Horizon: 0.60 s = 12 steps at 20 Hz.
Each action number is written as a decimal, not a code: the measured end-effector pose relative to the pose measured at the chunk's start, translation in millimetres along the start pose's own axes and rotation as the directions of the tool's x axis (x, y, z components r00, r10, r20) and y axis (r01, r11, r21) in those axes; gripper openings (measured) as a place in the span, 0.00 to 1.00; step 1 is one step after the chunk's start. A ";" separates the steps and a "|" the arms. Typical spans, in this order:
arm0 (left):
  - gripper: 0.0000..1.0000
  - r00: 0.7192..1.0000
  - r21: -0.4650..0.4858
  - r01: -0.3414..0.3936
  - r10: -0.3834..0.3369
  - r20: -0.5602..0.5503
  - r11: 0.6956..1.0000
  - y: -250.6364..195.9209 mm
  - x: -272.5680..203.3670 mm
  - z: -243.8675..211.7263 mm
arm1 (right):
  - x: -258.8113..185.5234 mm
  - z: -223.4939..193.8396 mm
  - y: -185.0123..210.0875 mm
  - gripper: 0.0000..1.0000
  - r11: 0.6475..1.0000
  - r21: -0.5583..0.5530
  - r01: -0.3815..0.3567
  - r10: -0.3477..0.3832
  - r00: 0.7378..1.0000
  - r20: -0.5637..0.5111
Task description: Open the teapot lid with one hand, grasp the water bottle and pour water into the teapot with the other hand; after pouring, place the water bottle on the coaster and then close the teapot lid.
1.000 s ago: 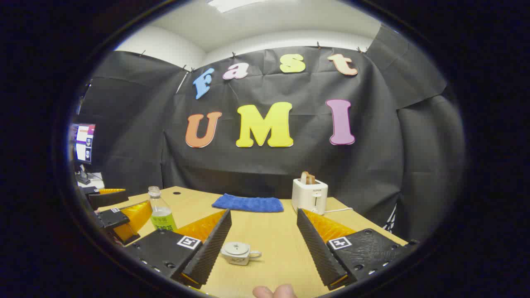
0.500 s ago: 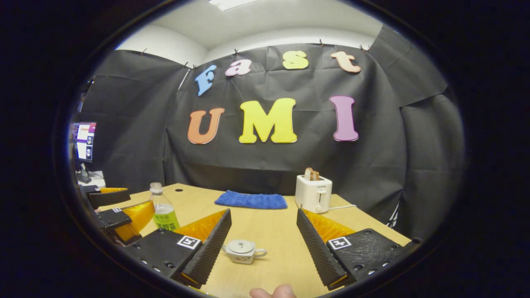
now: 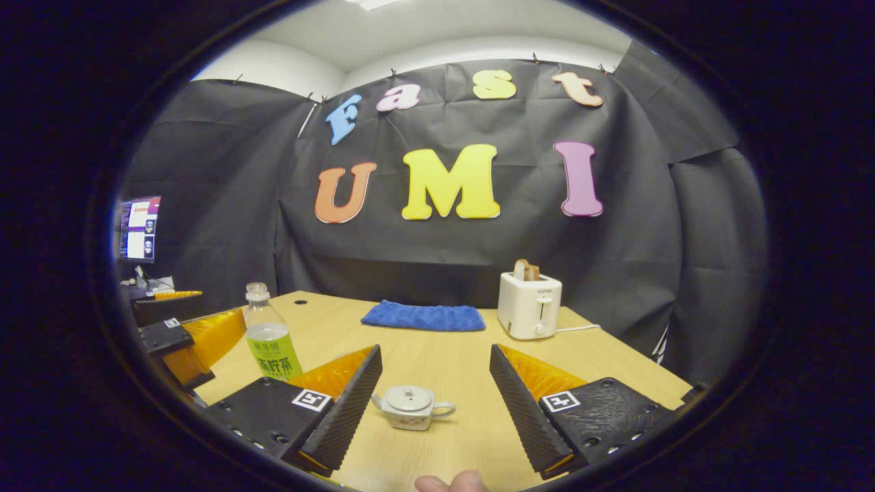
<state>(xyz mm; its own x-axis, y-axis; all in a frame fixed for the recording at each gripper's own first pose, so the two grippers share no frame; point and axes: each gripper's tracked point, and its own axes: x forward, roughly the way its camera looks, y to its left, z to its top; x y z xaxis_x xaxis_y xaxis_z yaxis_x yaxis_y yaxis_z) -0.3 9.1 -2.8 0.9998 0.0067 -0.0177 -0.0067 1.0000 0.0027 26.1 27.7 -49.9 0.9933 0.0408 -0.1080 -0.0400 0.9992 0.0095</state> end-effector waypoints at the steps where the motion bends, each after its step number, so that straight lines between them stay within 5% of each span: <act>1: 1.00 1.000 0.000 -0.004 0.004 -0.001 1.000 1.6 0.4 1.2 | 5.4 -6.4 1.6 0.95 1.000 0.007 0.000 0.000 1.000 -0.017; 12: 0.99 1.000 -0.027 -0.030 0.030 0.000 0.999 22.9 2.3 4.8 | 60.5 -52.0 16.7 0.95 0.999 -0.041 0.017 -0.022 0.993 -0.116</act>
<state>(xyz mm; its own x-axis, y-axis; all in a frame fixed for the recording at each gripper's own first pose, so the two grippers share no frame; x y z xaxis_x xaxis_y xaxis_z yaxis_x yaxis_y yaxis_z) 2.0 32.0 2.0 0.9992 0.0369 -0.0175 -0.0373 0.9990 -0.0243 80.0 47.1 -107.9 0.9747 0.0192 -0.2226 -0.0272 0.9991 -0.0330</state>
